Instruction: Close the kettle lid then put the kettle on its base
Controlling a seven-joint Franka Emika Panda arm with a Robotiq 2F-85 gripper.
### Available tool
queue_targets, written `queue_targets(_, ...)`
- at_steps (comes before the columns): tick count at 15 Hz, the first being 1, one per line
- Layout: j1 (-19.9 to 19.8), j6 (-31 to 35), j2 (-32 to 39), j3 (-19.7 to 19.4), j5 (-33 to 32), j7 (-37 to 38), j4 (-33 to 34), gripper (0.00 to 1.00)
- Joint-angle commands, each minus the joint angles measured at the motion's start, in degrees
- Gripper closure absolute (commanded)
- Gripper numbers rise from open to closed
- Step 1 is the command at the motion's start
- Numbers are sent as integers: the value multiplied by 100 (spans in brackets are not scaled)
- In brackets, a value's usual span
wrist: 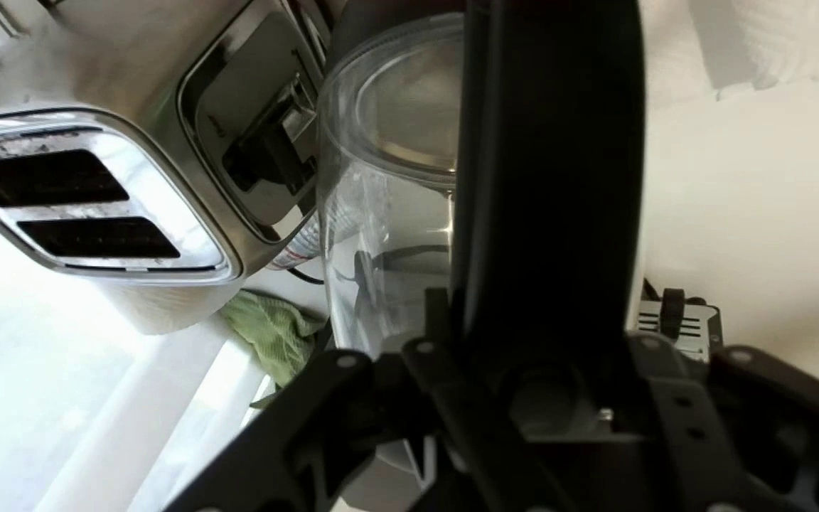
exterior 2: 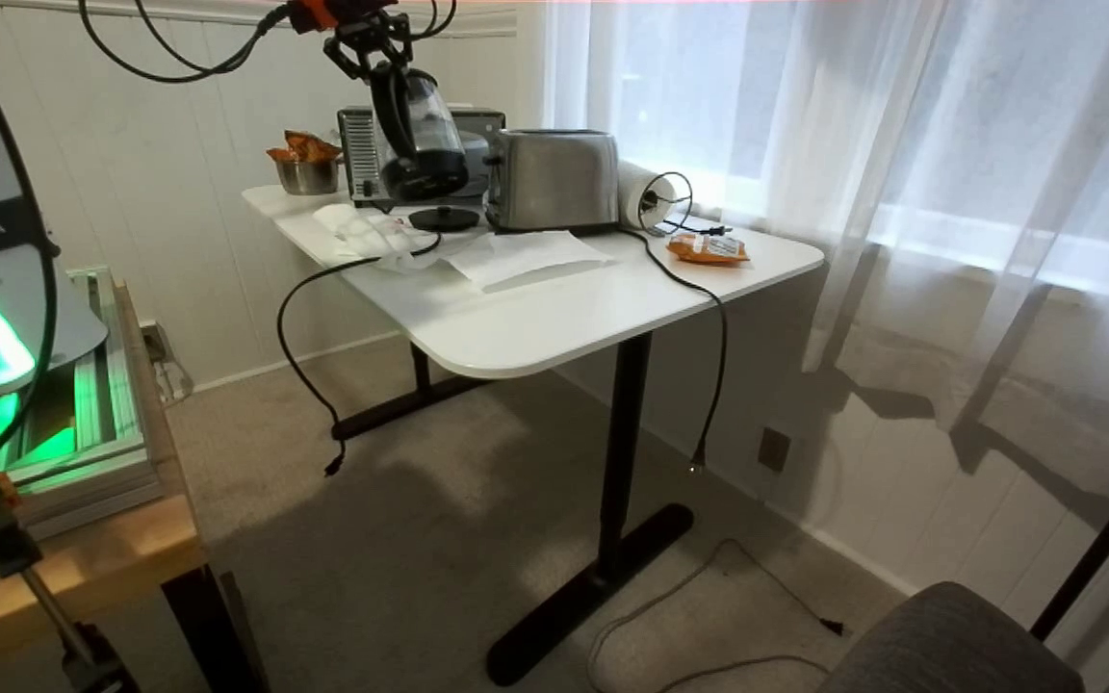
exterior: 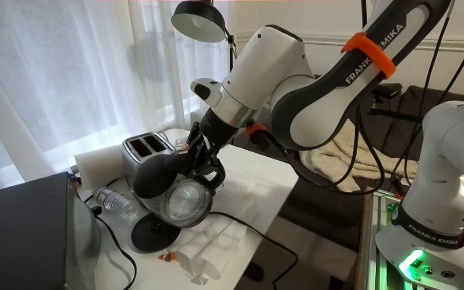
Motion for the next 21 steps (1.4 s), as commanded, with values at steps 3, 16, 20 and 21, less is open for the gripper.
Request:
queue_targets(3, 544, 1130, 75, -247, 646, -121, 1, 81)
queue_targets(16, 720, 1143, 381, -301, 714, 97, 5, 81)
queue_targets(20, 341, 1451, 683, -59, 67, 892, 88, 81)
queue_targets(21, 294, 1568, 741, -30, -38, 1039, 94, 81)
